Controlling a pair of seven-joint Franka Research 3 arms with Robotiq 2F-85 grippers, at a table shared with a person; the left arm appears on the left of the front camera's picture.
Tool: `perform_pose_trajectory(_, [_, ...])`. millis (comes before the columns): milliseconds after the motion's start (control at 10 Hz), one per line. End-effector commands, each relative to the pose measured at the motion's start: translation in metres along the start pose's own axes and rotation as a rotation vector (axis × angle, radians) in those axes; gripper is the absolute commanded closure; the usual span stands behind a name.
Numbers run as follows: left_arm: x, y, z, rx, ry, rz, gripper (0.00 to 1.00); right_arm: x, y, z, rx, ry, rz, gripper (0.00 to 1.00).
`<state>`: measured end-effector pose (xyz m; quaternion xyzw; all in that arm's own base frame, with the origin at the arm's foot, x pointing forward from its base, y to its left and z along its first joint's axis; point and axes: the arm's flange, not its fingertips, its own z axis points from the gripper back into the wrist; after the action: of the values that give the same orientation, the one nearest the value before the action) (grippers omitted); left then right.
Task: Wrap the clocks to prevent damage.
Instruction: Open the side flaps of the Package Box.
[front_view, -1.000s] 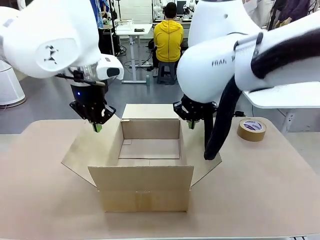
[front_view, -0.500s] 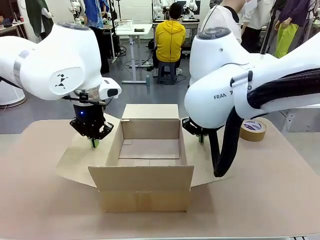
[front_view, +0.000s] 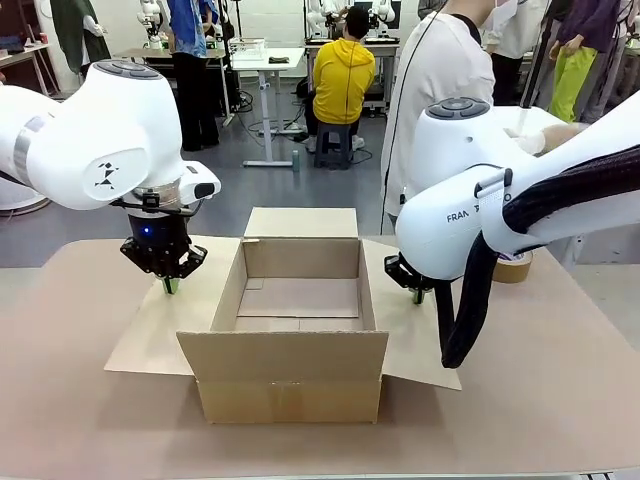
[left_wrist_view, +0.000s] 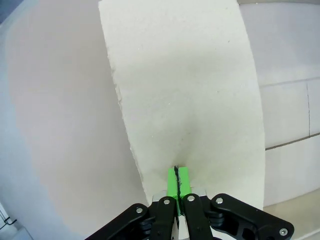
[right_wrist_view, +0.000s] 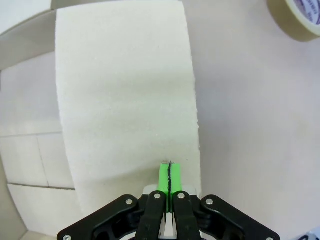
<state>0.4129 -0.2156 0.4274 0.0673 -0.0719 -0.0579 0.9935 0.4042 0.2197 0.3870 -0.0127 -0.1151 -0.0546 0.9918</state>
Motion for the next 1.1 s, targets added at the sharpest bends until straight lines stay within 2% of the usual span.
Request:
perform_pose_trajectory(0, [0.0, -0.007, -0.014, -0.038, -0.013, 0.008, 1.0, -0.001, 0.002, -0.011, 0.102, 0.022, 0.004, 0.99])
perform_pose_trajectory(300, [0.001, -0.01, -0.036, -0.085, 0.031, 0.018, 1.0, 0.001, 0.001, -0.017, 0.15, 0.033, 0.012, 0.99])
perform_pose_trajectory(600, [-0.001, -0.01, -0.032, -0.101, 0.018, 0.035, 1.0, -0.001, 0.002, -0.011, 0.136, 0.032, 0.031, 0.99])
perform_pose_trajectory(700, [0.0, -0.006, -0.024, -0.132, -0.005, 0.032, 1.0, -0.003, 0.003, -0.003, 0.145, 0.083, 0.126, 0.99])
perform_pose_trajectory(800, [0.003, -0.011, -0.037, -0.069, 0.043, 0.023, 1.0, 0.005, 0.004, -0.011, 0.118, 0.029, 0.016, 0.99])
perform_pose_trajectory(1000, [0.003, -0.011, -0.037, -0.069, 0.043, 0.023, 1.0, 0.005, 0.004, -0.011, 0.118, 0.029, 0.016, 0.99])
